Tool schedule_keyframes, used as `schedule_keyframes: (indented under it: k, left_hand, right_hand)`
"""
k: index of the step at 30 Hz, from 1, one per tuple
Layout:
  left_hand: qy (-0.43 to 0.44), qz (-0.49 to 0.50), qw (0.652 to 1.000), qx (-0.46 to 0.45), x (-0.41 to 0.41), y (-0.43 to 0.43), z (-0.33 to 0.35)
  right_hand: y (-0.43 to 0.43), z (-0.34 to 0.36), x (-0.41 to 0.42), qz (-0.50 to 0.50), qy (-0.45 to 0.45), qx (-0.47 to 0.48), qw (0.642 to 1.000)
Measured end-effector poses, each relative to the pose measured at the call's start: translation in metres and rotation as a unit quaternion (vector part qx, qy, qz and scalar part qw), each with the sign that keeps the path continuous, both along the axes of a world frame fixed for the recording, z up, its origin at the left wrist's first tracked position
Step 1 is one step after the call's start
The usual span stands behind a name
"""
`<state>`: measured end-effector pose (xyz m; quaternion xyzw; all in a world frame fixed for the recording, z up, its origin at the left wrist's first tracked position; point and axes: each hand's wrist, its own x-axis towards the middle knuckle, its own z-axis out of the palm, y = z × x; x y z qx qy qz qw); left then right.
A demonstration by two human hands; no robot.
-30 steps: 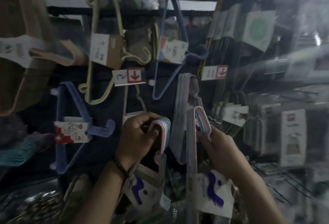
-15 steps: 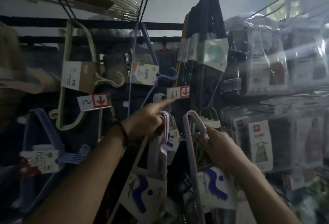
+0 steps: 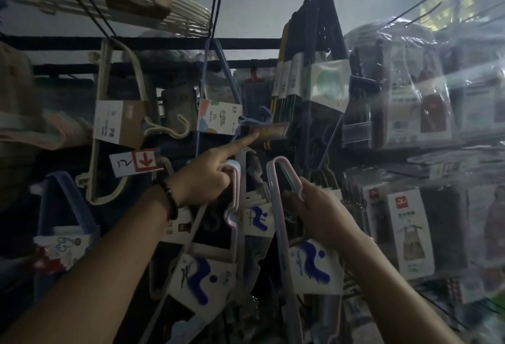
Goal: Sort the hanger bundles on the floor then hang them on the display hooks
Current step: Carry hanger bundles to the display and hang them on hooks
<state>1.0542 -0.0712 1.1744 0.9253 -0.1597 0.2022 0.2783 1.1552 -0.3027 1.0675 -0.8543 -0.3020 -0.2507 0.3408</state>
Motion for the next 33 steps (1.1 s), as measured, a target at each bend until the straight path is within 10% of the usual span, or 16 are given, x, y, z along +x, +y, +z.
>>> schedule_keyframes:
  k: [17, 33]
  left_hand:
    - [-0.012, 0.028, 0.998, 0.054, -0.004, -0.002, 0.019]
    - [0.031, 0.017, 0.999, 0.015, 0.007, -0.005, 0.014]
  right_hand:
    - [0.03, 0.011, 0.029, 0.001, -0.079, 0.015, 0.997]
    - [0.1, 0.02, 0.1, -0.039, 0.062, -0.003, 0.997]
